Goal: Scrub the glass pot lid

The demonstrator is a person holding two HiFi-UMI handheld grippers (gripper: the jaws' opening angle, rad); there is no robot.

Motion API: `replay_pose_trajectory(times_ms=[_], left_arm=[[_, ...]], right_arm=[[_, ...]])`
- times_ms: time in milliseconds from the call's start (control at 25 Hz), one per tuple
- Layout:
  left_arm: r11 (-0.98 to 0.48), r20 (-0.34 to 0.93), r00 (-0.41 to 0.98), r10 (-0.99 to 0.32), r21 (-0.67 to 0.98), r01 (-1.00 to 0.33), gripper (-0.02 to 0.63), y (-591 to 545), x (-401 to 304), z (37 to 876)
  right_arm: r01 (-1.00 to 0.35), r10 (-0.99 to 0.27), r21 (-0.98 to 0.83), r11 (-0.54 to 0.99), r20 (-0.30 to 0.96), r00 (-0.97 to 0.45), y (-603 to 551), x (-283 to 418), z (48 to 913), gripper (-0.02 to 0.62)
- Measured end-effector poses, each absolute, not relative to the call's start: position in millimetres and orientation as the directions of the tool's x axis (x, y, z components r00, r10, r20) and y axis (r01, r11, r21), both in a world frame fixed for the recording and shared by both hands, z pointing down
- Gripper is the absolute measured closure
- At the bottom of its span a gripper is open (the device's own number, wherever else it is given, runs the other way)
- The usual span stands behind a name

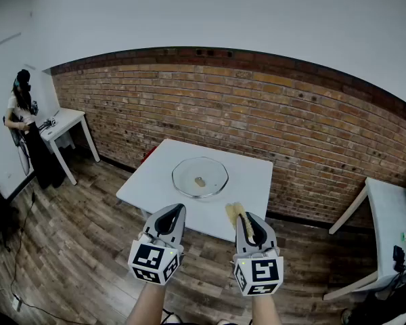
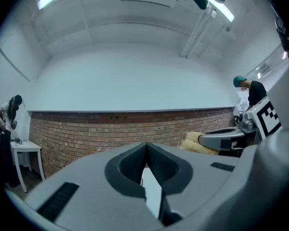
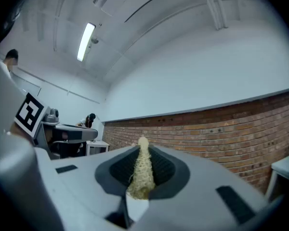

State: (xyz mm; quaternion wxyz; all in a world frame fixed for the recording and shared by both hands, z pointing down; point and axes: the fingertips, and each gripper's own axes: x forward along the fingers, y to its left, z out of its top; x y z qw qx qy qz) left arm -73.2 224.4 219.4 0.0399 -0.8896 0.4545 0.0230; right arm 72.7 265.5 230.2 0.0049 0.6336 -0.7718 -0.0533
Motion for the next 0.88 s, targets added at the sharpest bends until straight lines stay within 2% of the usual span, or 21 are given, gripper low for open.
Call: replay_pose_trajectory(times_ms=[880], left_arm=[[-0.585,-0.056,0.588,-0.807,-0.057,-0.809,0.597,220.8,-62.5,226.4]], right_arm=[[-0.977,-0.975,0.085,0.196,-0.084,-0.203,264.2,83.6,231.0,0.537]])
